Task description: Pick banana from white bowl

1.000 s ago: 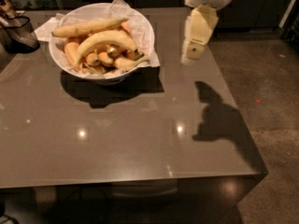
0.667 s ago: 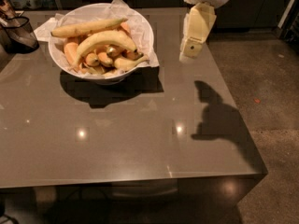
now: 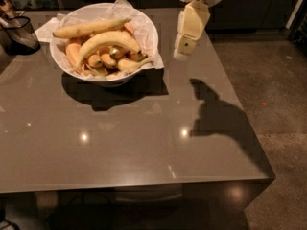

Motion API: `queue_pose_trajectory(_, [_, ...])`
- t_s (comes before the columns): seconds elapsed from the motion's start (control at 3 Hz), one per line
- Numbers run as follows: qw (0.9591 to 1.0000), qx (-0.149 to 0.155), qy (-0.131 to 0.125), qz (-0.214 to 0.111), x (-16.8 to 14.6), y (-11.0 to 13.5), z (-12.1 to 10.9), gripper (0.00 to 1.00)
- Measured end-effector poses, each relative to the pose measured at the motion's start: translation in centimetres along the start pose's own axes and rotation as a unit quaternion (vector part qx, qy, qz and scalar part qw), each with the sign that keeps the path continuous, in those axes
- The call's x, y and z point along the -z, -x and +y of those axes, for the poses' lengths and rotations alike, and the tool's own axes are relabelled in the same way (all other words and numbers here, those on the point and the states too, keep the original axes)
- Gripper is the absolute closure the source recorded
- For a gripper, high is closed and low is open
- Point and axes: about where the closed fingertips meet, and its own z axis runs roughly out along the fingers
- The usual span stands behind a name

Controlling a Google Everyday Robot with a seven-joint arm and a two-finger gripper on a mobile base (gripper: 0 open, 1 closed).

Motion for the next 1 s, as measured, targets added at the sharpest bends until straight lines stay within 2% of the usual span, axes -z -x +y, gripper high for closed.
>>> queue_pose_trajectory(0.33, [0.9997,0.020,0.006,-0.011,-0.8,2.3,-1.2,0.07])
queue_pose_trajectory(0.67, [0.9993,0.034,0.010,-0.014,-1.5,4.0,-2.3,0.23])
queue_pose_trajectory(1.0, [0.9988,0.043,0.018,-0.015,-2.5,5.1,-2.8,0.24])
